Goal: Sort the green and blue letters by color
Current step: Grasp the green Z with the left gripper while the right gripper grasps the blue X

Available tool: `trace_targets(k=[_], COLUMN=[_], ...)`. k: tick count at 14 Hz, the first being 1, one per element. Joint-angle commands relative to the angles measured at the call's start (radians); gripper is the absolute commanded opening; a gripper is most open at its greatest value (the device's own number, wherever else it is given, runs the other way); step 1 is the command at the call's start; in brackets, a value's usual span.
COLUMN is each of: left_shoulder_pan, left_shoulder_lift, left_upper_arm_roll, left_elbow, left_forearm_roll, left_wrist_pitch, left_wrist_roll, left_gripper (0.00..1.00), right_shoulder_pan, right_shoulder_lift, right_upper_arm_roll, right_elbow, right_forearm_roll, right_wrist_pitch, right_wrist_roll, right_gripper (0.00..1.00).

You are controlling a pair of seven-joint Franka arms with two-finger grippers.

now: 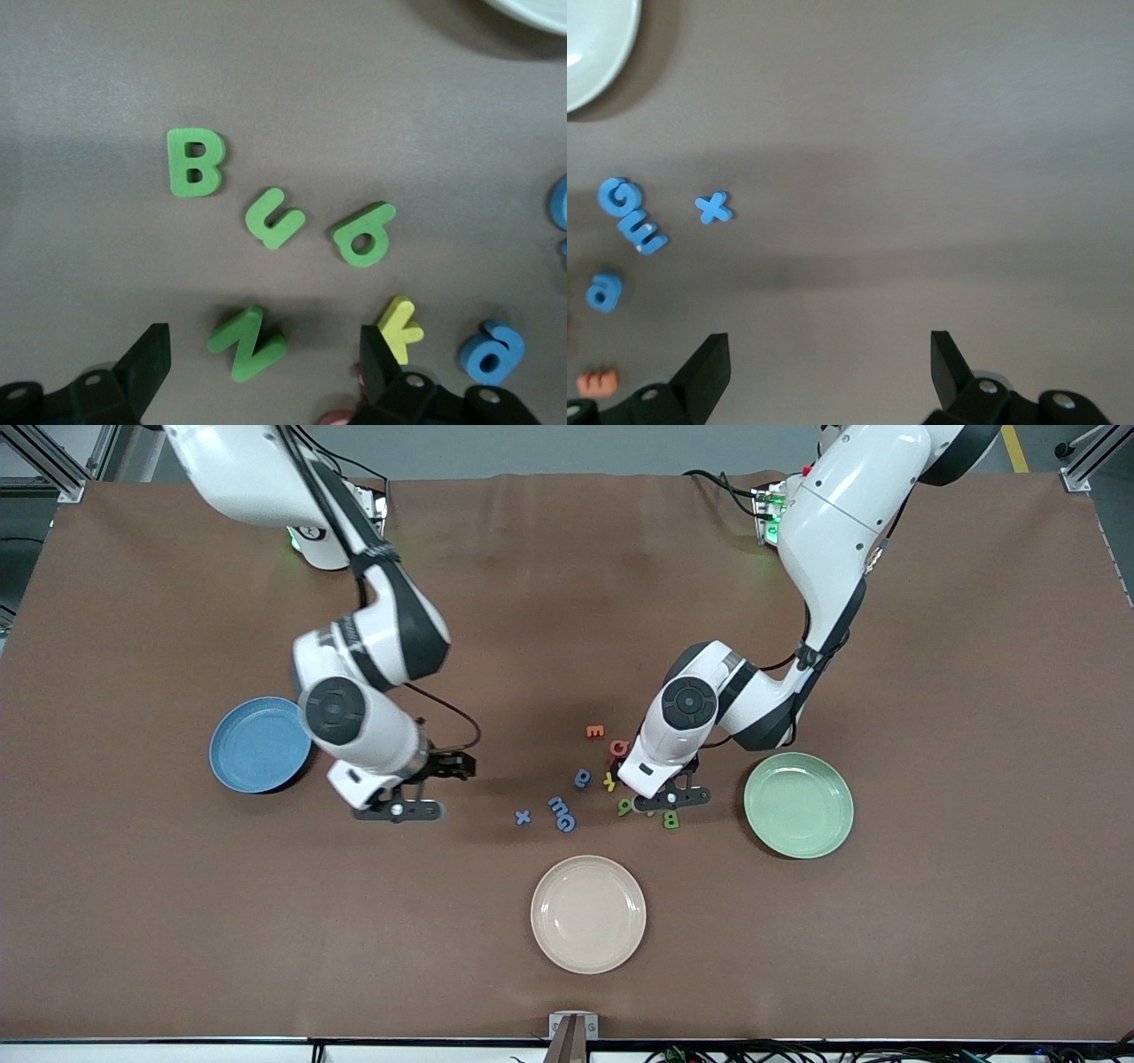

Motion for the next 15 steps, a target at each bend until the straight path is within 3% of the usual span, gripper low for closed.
trace_targets(k=[1, 8, 9, 13, 15], left_shoulder_pan=[0.000, -0.007, -0.007, -0.007, -0.006], left_shoulder_lift=[0.020, 0.031, 0.031, 0.031, 0.031], left_upper_arm_roll=[-0.002, 0.000, 0.000, 0.000, 0.000], left_elbow=[0.008, -0.007, -0.009, -0.015, -0.015], left_forearm_roll=[0.022, 0.025, 0.025, 0.025, 0.025], left_wrist_pitch=[0.017, 0.016, 0.016, 0.016, 0.016], left_wrist_roll=[-0.003, -0.006, -0.008, -0.008, -0.011], left_gripper=[0.85, 0.73, 0.72, 0.62, 0.57], right_shoulder_pan=[0.056, 0.149, 0.150, 0.136, 0.135], right_shoulder_lift=[0.137, 0.308, 0.317, 0.323, 0.337], right_upper_arm_roll=[-0.012, -0.017, -0.018, -0.015, -0.015], right_elbow=[0.136, 0.272, 0.282, 0.283, 0.282], right_forearm_roll=[-0.021, -0.098, -0.107, -0.141, -0.141], right_wrist_pitch=[0.002, 0.082, 0.082, 0.106, 0.143], right_wrist_roll=[0.082, 0.229, 0.234, 0.231, 0.234], right_gripper=[1.00, 1.00, 0.96, 0.64, 0.62])
